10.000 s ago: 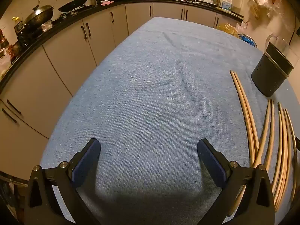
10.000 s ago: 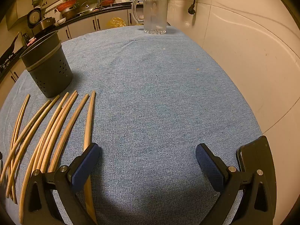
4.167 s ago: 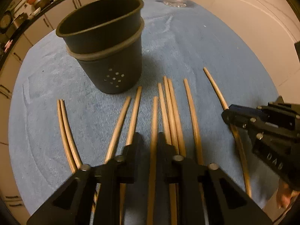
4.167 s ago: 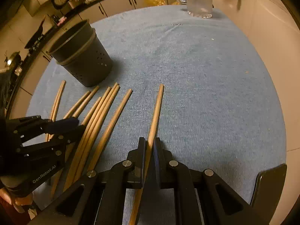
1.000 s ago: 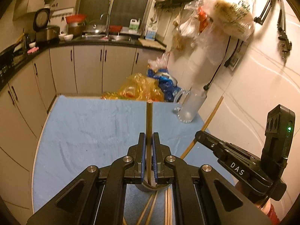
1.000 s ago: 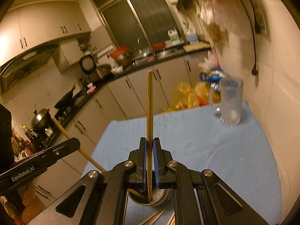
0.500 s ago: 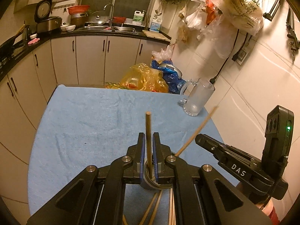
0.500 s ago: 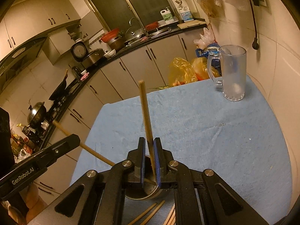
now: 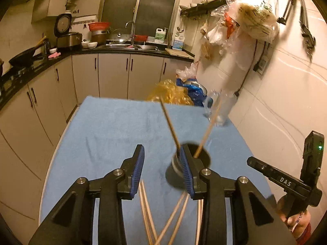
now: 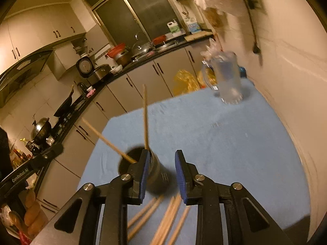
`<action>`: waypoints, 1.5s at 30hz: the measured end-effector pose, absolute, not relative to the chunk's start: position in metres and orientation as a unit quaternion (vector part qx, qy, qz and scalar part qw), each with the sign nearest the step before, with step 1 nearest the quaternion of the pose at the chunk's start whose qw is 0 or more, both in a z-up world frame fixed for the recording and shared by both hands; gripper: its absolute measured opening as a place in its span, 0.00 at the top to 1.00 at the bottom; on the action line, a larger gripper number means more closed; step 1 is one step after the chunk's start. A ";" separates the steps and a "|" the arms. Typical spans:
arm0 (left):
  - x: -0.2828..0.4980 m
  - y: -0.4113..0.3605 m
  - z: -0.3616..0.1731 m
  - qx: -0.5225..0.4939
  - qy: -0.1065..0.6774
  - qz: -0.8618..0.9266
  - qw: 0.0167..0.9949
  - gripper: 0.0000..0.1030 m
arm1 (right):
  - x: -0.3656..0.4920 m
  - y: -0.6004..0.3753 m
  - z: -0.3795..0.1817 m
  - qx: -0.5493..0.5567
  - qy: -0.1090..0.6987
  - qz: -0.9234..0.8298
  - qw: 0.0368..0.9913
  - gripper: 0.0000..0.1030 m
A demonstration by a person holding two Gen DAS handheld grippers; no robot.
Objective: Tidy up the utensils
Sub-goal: 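Lower the chopstick into the grey cup and open the right gripper, then grasp another wooden chopstick from the pile with the right gripper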
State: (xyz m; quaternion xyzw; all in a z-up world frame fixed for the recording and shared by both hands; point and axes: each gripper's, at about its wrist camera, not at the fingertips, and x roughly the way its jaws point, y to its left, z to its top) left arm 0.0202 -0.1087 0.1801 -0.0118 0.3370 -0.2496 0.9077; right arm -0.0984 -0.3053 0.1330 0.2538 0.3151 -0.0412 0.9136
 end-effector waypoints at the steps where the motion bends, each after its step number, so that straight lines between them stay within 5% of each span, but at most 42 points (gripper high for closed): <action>1: 0.011 -0.106 0.171 -0.007 0.340 -0.248 0.907 0.66 | -0.106 -0.304 0.126 0.256 0.319 -0.044 0.911 0.72; 12: -0.057 -0.091 0.060 0.035 0.435 -0.254 0.863 0.66 | -0.155 -0.281 0.035 0.281 0.411 -0.051 0.866 0.72; 25: -0.054 -0.089 0.051 0.055 0.440 -0.253 0.860 0.66 | -0.111 -0.255 0.020 0.232 0.458 -0.050 0.856 0.72; 32: -0.034 -0.096 0.050 0.072 0.465 -0.268 0.841 0.66 | -0.101 -0.249 0.023 0.154 0.483 -0.072 0.859 0.92; 45: 0.007 -0.159 0.028 0.159 0.514 -0.299 0.788 0.66 | -0.140 -0.308 0.024 0.191 0.485 -0.090 0.849 0.92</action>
